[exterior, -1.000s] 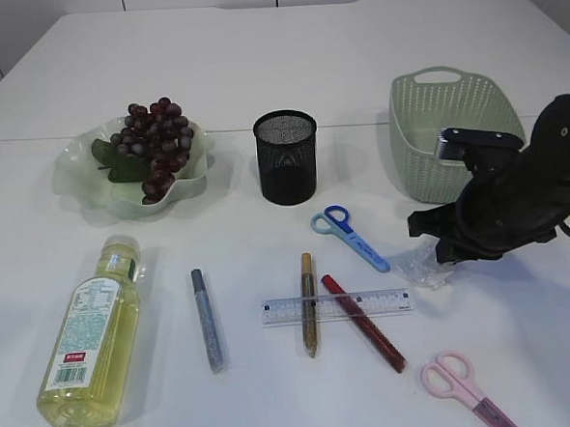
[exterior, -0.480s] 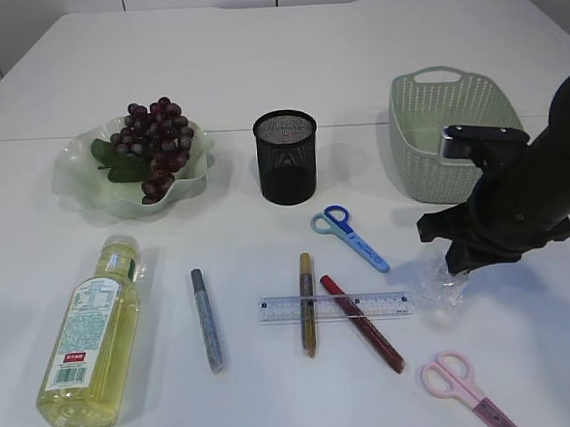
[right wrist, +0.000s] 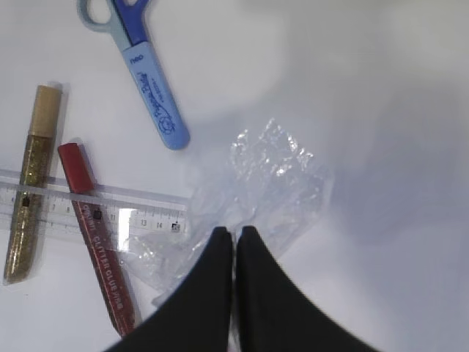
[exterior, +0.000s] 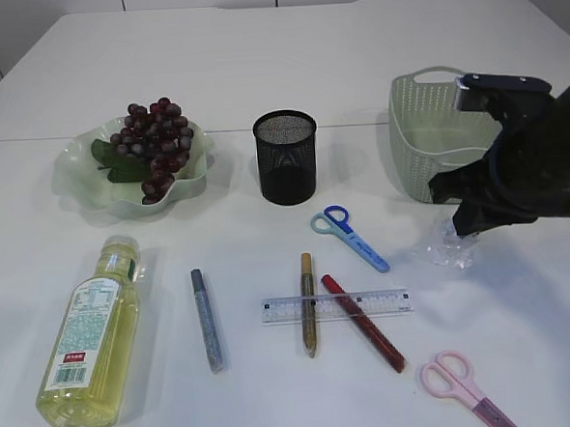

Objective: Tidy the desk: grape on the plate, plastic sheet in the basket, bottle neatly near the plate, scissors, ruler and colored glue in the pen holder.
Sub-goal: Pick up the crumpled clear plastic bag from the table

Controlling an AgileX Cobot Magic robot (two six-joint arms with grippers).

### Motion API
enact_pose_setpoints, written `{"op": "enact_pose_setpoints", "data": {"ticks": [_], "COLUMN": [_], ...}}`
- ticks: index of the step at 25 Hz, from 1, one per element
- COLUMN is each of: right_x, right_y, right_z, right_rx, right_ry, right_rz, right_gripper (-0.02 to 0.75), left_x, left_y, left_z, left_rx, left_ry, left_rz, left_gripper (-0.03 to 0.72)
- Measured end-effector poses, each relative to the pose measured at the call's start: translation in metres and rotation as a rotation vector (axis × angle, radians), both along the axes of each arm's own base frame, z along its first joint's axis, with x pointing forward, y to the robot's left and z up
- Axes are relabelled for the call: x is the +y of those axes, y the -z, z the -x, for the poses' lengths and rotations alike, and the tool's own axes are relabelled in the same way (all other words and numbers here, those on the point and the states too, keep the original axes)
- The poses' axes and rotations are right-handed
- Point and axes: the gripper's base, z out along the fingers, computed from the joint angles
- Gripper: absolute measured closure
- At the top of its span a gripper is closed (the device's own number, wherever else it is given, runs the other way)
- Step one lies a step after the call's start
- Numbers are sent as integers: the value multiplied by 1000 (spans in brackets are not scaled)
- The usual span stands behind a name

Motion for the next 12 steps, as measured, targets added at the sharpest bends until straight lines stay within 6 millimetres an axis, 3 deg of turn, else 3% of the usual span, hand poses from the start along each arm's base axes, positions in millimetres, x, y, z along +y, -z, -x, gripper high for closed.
{"op": "enact_pose_setpoints", "data": {"ticks": [6, 12], "right_x": [3, -3], "right_y": [-37, -86], "right_z": [-20, -41], "right_rx": [-89, -214], "right_ry": [-13, 13], "right_rz": [5, 74], "right_gripper": [722, 722], "left_x": [0, -1], "left_y": [0, 0], "left_z": [0, 0], "left_rx": [1, 2], "left_ry": [1, 3], "left_rz": [2, 9], "left_gripper": [253, 253]}}
